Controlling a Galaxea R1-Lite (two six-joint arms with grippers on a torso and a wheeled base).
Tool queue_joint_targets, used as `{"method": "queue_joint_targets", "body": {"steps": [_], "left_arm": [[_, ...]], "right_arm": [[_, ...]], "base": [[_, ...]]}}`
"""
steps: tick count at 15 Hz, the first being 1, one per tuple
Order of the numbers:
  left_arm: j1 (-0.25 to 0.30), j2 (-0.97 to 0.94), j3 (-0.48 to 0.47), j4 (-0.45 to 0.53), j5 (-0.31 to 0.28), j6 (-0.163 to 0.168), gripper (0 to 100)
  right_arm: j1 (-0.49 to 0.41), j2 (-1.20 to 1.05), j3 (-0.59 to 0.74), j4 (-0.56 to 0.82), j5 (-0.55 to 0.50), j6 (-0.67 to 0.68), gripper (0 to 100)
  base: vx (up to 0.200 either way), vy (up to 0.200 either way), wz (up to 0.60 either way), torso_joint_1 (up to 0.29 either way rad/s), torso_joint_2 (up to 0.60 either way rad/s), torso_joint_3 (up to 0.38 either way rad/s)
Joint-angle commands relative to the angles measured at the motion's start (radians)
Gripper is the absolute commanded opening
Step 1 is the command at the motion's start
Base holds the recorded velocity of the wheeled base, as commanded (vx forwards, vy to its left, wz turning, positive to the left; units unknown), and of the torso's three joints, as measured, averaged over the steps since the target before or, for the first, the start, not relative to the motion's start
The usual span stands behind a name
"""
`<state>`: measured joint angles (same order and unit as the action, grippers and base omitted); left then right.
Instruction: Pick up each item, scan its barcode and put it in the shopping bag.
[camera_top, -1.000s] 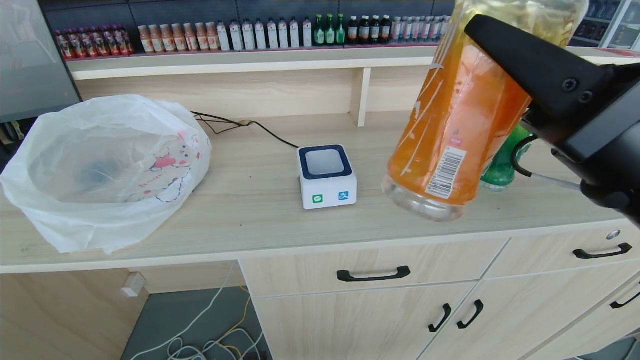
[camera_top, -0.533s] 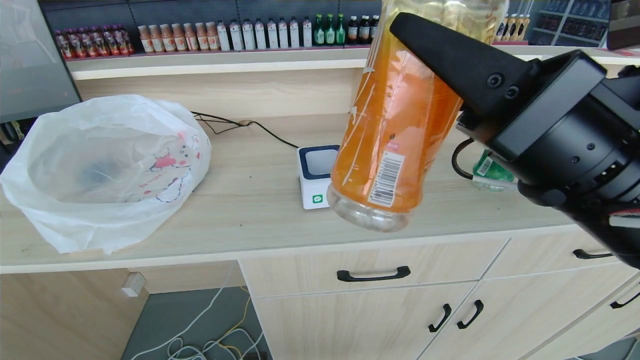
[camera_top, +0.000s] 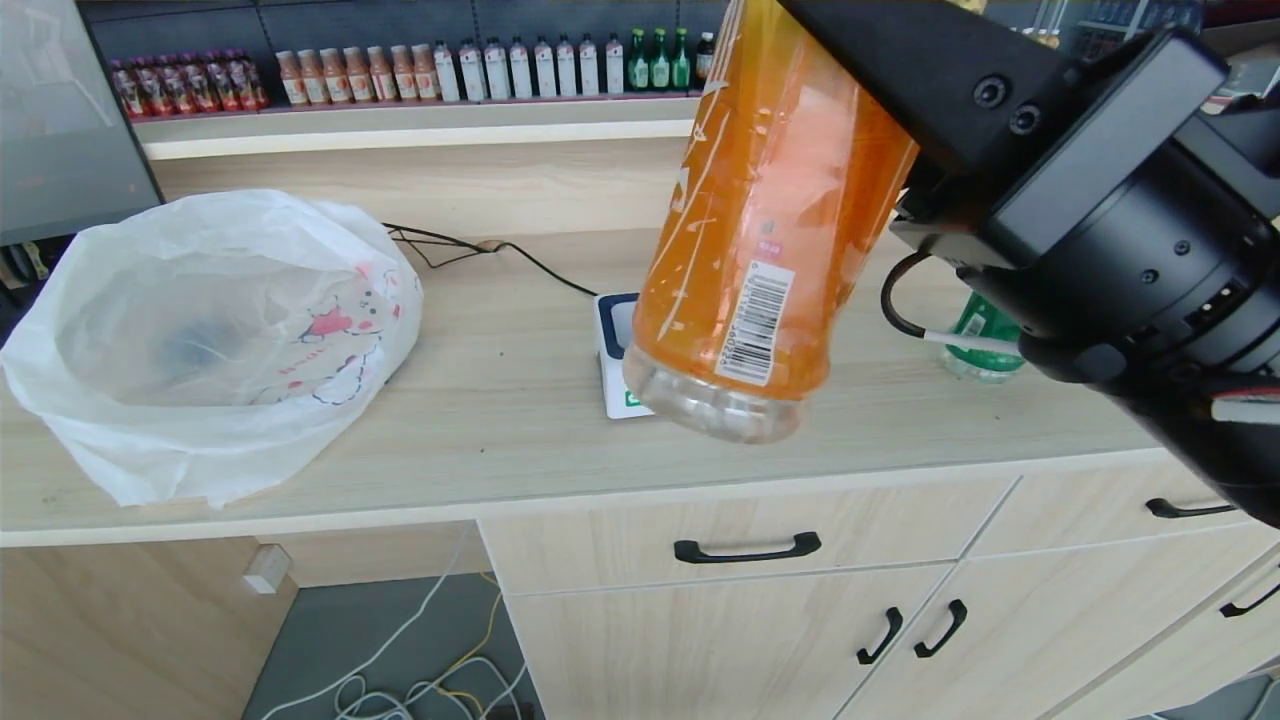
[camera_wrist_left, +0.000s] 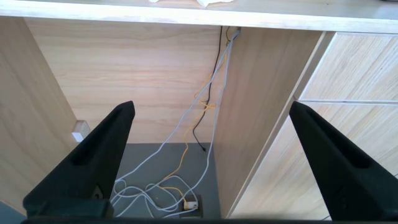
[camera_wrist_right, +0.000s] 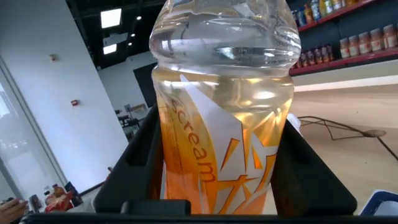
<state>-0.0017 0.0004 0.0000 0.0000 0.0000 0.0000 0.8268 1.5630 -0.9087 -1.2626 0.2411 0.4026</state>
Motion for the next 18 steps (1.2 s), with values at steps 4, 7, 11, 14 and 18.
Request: {"method": "queue_joint_targets", "body": {"steps": [4, 7, 11, 14, 18], "left_arm": [[0.0, 0.001, 0.0, 0.0, 0.0, 0.0, 100], [0.0, 0.001, 0.0, 0.0, 0.0, 0.0, 100], [0.0, 0.0, 0.0, 0.0, 0.0, 0.0, 100], [0.0, 0.001, 0.0, 0.0, 0.0, 0.0, 100], [0.0, 0.001, 0.0, 0.0, 0.0, 0.0, 100]], "right_arm": [[0.041, 0.034, -0.004, -0.003, 0.0, -0.011, 0], [0.048, 0.04, -0.002, -0.003, 0.001, -0.036, 0], [0.051, 0.035, 0.001, -0.003, 0.001, -0.036, 0], [0.051, 0.034, -0.004, -0.001, 0.006, -0.053, 0], [0.009, 0.015, -0.015, 0.006, 0.001, -0.154, 0]], "base": [[0.0, 0.0, 0.0, 0.0, 0.0, 0.0], [0.0, 0.0, 0.0, 0.0, 0.0, 0.0], [0.0, 0.0, 0.0, 0.0, 0.0, 0.0], [0.0, 0.0, 0.0, 0.0, 0.0, 0.0], [0.0, 0.0, 0.0, 0.0, 0.0, 0.0]]}}
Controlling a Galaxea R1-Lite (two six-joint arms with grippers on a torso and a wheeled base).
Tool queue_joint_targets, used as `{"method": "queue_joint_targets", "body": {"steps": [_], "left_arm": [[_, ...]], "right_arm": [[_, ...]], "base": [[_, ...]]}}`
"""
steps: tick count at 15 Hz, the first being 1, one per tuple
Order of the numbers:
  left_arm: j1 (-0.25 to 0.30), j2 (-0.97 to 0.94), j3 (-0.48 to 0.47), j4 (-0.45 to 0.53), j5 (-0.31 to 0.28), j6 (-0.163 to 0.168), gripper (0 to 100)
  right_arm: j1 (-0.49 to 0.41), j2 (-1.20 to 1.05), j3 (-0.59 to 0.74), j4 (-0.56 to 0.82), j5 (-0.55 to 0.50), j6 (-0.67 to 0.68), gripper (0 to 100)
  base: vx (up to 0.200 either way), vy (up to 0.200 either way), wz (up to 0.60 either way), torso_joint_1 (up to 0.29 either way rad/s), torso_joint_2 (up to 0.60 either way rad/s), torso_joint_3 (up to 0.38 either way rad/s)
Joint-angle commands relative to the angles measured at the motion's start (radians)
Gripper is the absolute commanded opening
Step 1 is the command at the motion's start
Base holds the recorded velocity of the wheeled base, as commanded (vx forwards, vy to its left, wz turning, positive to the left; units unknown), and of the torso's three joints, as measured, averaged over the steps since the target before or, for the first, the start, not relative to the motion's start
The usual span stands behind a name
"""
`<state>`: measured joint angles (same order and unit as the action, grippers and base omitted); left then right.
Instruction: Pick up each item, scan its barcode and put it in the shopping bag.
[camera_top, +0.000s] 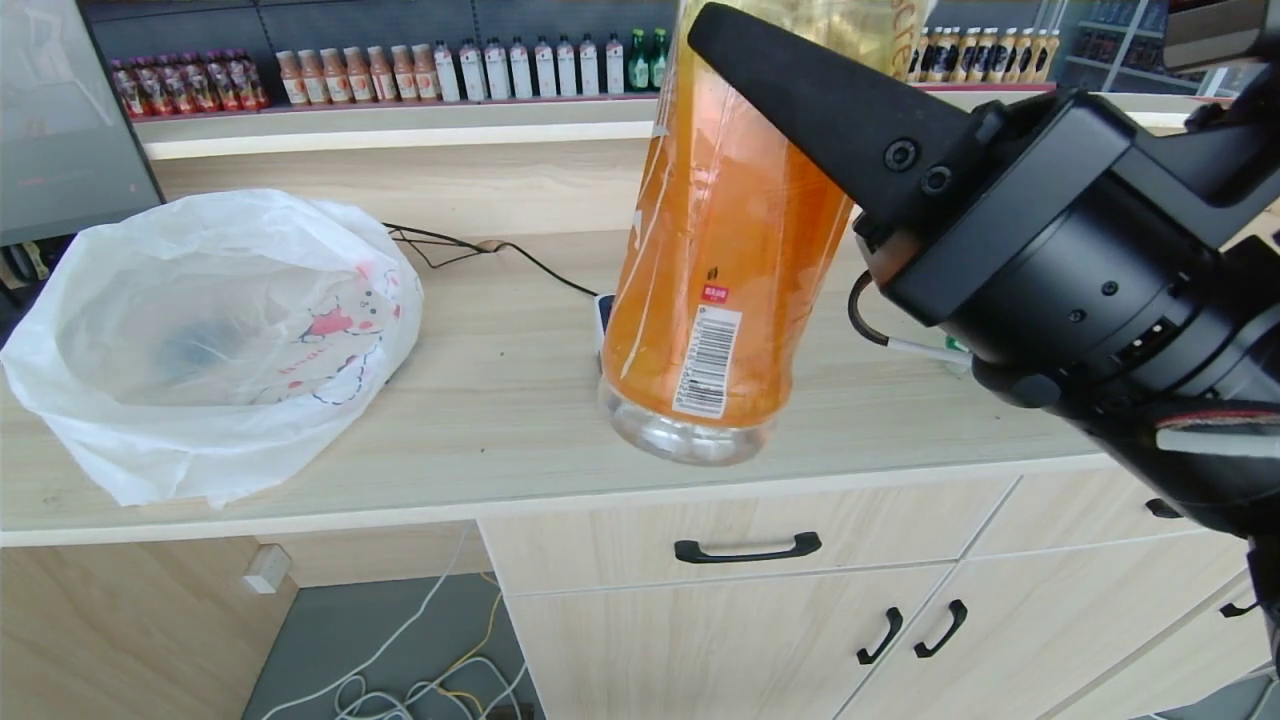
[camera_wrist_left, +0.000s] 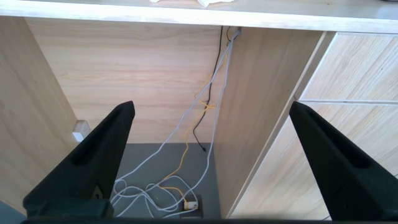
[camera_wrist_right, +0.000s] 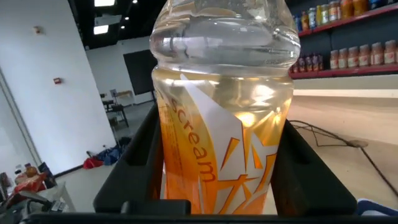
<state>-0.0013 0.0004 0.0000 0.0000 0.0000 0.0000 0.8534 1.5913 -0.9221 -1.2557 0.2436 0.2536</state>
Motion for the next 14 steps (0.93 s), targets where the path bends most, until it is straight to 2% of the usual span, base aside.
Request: {"method": "queue_joint_targets", "body": {"steps": [1, 5, 7, 8, 9, 10, 14], "left_arm": [[0.0, 0.001, 0.0, 0.0, 0.0, 0.0, 100], [0.0, 0.001, 0.0, 0.0, 0.0, 0.0, 100], [0.0, 0.001, 0.0, 0.0, 0.0, 0.0, 100], [0.0, 0.001, 0.0, 0.0, 0.0, 0.0, 100], [0.0, 0.001, 0.0, 0.0, 0.0, 0.0, 100], [0.0, 0.001, 0.0, 0.0, 0.0, 0.0, 100], [0.0, 0.001, 0.0, 0.0, 0.0, 0.0, 100]], "right_arm": [[-0.037, -0.016, 0.006, -0.001, -0.004, -0.057, 0], [-0.175, -0.048, 0.12, -0.001, -0.006, -0.175, 0], [-0.335, -0.045, 0.124, -0.001, -0.01, -0.234, 0], [-0.412, -0.048, 0.143, -0.004, -0.053, -0.26, 0], [-0.445, -0.051, 0.144, -0.005, -0.116, -0.257, 0], [-0.452, -0.054, 0.158, -0.011, -0.156, -0.243, 0], [-0.458, -0.071, 0.209, -0.022, -0.195, -0.254, 0]], "base": [[0.0, 0.0, 0.0, 0.0, 0.0, 0.0], [0.0, 0.0, 0.0, 0.0, 0.0, 0.0], [0.0, 0.0, 0.0, 0.0, 0.0, 0.0], [0.0, 0.0, 0.0, 0.0, 0.0, 0.0], [0.0, 0.0, 0.0, 0.0, 0.0, 0.0], [0.0, 0.0, 0.0, 0.0, 0.0, 0.0], [0.0, 0.0, 0.0, 0.0, 0.0, 0.0]]}}
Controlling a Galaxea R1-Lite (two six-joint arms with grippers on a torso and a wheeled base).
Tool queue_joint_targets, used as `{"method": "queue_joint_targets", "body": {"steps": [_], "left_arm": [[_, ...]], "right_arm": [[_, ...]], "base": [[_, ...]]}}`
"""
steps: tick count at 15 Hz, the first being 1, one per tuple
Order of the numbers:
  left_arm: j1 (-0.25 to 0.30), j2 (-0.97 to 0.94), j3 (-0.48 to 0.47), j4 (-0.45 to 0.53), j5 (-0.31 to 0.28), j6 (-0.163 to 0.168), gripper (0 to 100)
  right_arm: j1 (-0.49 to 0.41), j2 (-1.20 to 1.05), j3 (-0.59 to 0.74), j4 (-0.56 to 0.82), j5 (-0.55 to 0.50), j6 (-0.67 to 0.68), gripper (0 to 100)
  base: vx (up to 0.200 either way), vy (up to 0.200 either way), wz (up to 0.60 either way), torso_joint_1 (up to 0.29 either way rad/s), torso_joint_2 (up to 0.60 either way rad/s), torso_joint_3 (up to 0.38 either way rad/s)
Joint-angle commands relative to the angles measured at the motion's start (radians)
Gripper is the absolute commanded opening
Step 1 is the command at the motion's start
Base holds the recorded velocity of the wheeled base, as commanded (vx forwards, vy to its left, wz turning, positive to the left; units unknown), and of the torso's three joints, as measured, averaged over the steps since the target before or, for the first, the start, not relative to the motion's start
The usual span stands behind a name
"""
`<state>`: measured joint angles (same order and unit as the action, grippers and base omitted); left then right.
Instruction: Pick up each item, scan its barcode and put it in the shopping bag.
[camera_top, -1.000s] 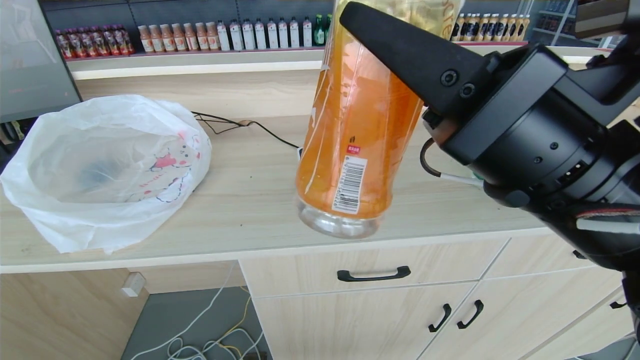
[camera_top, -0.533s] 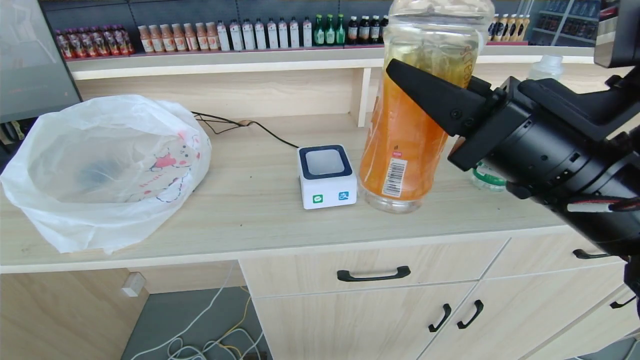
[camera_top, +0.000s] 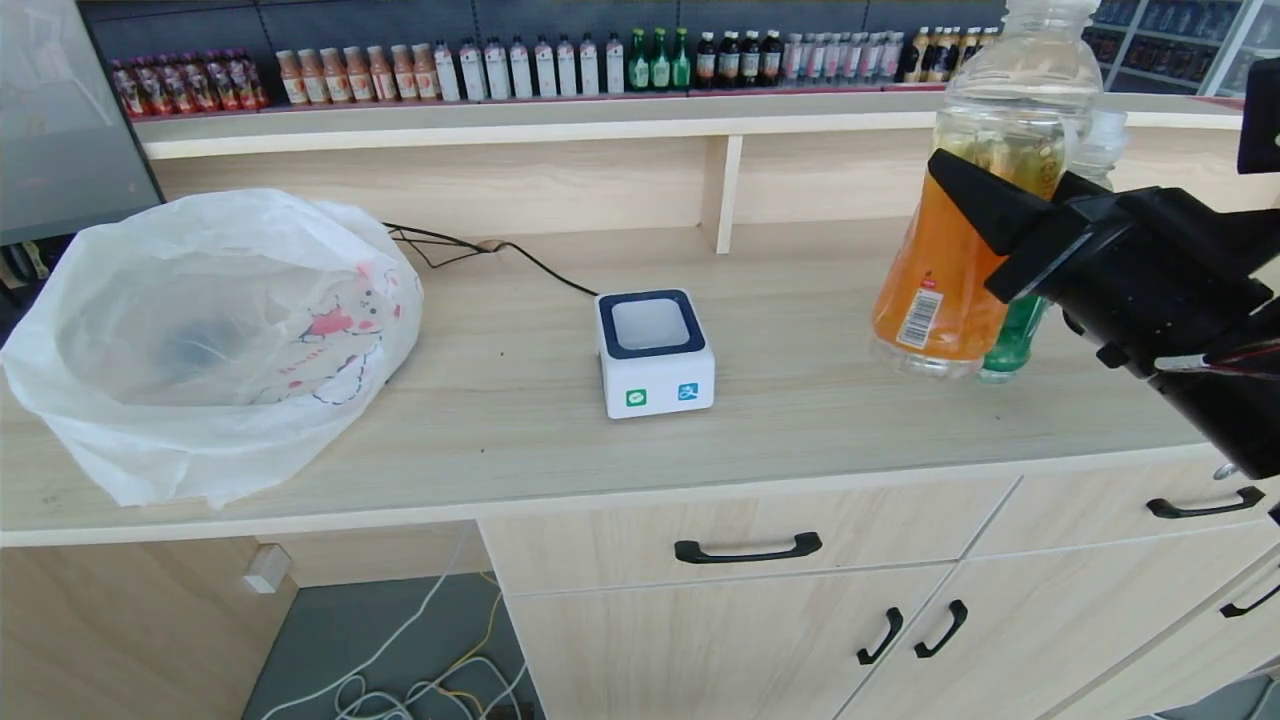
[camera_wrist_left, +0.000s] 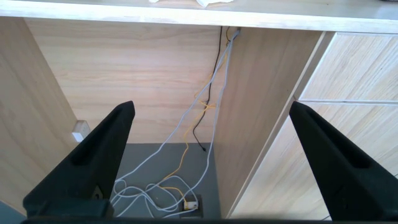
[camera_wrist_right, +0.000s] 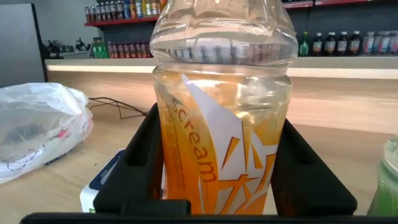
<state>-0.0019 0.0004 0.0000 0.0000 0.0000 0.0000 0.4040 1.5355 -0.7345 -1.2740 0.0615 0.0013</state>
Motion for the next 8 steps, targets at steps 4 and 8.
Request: {"method": "queue_joint_targets", "body": {"steps": [4, 8], "left_arm": [[0.0, 0.001, 0.0, 0.0, 0.0, 0.0, 100], [0.0, 0.001, 0.0, 0.0, 0.0, 0.0, 100]], "right_arm": [[-0.01, -0.025, 0.083, -0.027, -0.029, -0.041, 0], [-0.013, -0.052, 0.156, -0.045, -0.043, -0.037, 0]], "base": [[0.0, 0.0, 0.0, 0.0, 0.0, 0.0], [0.0, 0.0, 0.0, 0.0, 0.0, 0.0]]}}
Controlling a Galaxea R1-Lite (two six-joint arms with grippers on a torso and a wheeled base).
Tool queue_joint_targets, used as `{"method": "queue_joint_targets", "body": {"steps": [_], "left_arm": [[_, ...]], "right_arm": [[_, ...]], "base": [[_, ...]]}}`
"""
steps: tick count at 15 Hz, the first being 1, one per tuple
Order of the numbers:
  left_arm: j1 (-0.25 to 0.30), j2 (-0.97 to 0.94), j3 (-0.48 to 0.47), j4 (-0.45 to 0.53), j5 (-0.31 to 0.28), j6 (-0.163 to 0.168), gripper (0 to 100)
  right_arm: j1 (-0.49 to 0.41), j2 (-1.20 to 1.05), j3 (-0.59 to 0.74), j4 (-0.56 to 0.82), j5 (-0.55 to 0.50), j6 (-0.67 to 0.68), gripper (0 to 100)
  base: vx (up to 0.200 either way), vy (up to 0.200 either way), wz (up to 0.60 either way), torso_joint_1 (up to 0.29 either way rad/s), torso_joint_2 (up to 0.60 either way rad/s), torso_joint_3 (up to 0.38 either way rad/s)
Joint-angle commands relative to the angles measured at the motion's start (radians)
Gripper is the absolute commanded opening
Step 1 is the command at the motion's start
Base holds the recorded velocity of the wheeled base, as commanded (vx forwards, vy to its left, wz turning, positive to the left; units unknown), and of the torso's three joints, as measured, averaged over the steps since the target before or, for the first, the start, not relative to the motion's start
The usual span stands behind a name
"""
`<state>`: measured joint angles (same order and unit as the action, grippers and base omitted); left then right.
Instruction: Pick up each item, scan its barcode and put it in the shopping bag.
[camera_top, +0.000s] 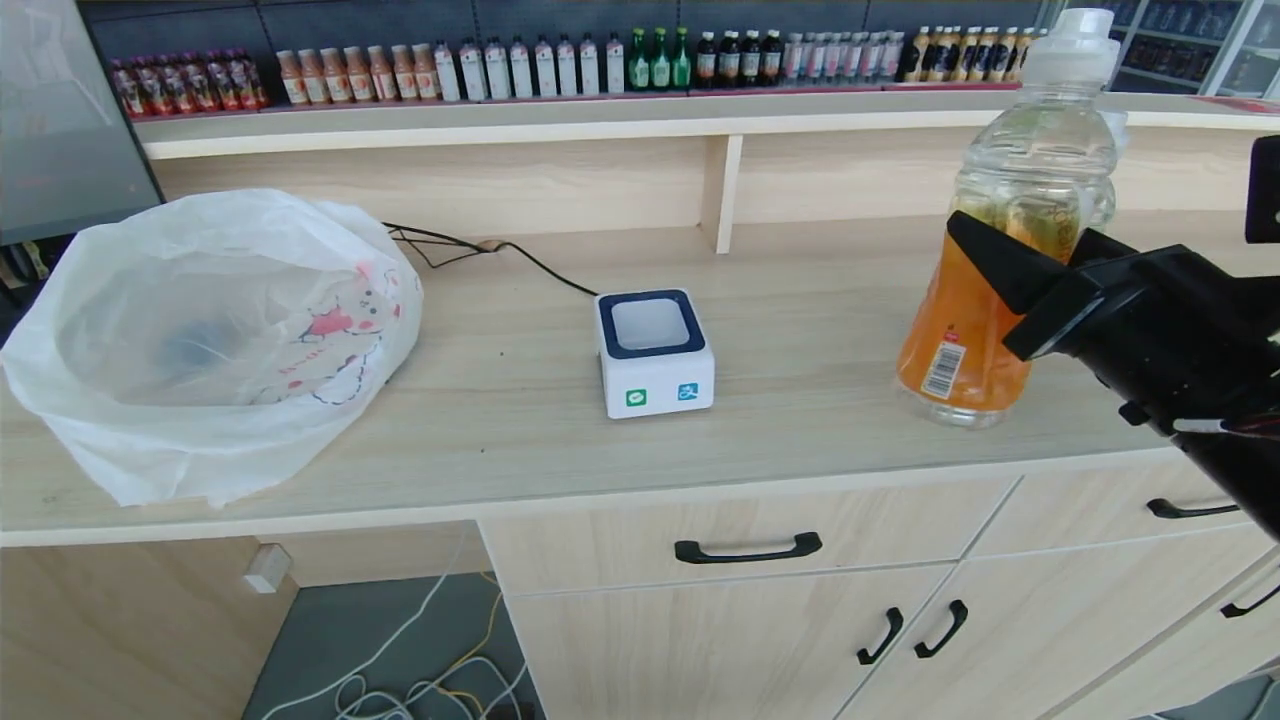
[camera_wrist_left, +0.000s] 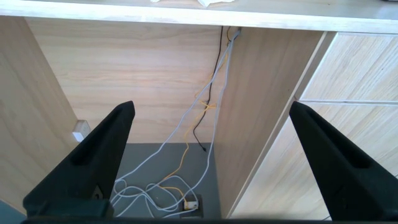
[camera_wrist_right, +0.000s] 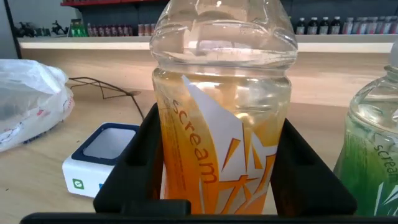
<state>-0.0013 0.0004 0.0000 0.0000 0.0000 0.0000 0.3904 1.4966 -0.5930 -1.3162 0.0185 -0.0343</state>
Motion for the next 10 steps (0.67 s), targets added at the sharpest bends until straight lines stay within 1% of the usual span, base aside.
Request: {"method": "queue_joint_targets", "body": {"steps": [1, 6, 7, 10], "left_arm": [[0.0, 0.001, 0.0, 0.0, 0.0, 0.0, 100], [0.0, 0.0, 0.0, 0.0, 0.0, -0.002, 100], [0.0, 0.0, 0.0, 0.0, 0.0, -0.003, 100], [0.001, 0.0, 0.0, 0.0, 0.0, -0.003, 100]], "right_arm": [[-0.001, -0.018, 0.018, -0.003, 0.0, -0.001, 0], [-0.01, -0.004, -0.007, -0.006, -0.002, -0.018, 0], [-0.028, 0.007, -0.014, -0.008, 0.0, -0.018, 0], [-0.03, 0.014, -0.019, -0.009, 0.001, -0.039, 0]], "base": [[0.0, 0.0, 0.0, 0.0, 0.0, 0.0], [0.0, 0.0, 0.0, 0.0, 0.0, 0.0], [0.0, 0.2, 0.0, -0.002, 0.0, 0.002], [0.0, 0.2, 0.0, 0.004, 0.0, -0.001]]}}
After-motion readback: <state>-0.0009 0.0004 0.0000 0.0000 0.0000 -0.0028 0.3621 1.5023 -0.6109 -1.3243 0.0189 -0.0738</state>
